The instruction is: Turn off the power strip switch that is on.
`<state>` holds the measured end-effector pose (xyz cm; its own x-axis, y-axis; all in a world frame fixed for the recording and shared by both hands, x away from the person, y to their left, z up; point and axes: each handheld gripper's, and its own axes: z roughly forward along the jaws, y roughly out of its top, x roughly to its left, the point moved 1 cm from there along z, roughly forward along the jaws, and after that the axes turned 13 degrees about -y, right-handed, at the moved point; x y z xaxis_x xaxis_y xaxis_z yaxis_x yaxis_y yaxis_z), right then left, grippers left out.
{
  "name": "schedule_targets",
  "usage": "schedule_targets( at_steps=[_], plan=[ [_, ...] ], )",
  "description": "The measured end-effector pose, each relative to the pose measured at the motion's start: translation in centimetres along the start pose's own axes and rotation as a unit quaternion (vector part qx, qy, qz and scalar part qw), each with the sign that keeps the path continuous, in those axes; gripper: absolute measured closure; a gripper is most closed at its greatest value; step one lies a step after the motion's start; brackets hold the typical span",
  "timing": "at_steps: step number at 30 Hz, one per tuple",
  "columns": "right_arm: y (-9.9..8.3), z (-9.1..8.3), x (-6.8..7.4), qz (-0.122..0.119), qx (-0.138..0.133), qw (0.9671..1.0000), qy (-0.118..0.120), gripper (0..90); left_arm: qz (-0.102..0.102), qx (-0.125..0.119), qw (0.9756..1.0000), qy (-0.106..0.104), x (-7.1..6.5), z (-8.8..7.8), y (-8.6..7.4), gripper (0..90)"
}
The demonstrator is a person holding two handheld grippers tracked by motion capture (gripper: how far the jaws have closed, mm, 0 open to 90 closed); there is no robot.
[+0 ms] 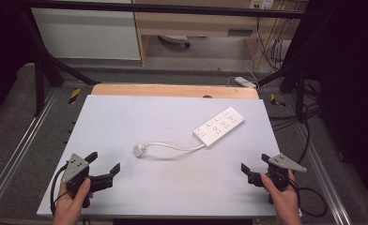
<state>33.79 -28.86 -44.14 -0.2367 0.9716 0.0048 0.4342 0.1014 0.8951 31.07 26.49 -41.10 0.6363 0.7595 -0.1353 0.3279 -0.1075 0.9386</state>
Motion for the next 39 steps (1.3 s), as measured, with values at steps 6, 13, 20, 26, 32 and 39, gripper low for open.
schedule_targets(
  at_steps=[6, 13, 20, 26, 32, 39],
  plan=[
    [0.0, 0.0, 0.3, -0.002, 0.002, 1.0, 0.002, 5.2, -0.008, 0.0, 1.0, 0.0, 0.3, -0.1, 0.0, 5.6],
    [0.0, 0.0, 0.2, 0.01, 0.015, 0.9998, 0.002, 4.2, -0.005, 0.004, 1.0, 0.0, 0.3, 0.0, -0.1, 5.6],
    [0.3, -0.4, 0.3, 0.026, 0.007, 0.9996, 0.006, 3.5, -0.006, 0.005, 1.0, 0.0, 0.3, -0.1, -0.2, 5.6],
    [0.7, -1.1, 0.6, 0.034, -0.013, 0.9992, 0.013, 3.2, -0.006, 0.005, 1.0, 0.001, 0.4, -0.1, -0.2, 5.5],
    [1.6, -1.7, 1.2, 0.034, -0.03, 0.9986, 0.025, 3.4, -0.009, 0.009, 0.9999, 0.003, 0.5, -0.1, -0.3, 5.5],
    [3.1, -2.0, 1.6, 0.031, -0.045, 0.9982, 0.026, 3.7, -0.009, 0.013, 0.9999, 0.001, 0.4, 0.0, -0.4, 5.5]
  ],
)
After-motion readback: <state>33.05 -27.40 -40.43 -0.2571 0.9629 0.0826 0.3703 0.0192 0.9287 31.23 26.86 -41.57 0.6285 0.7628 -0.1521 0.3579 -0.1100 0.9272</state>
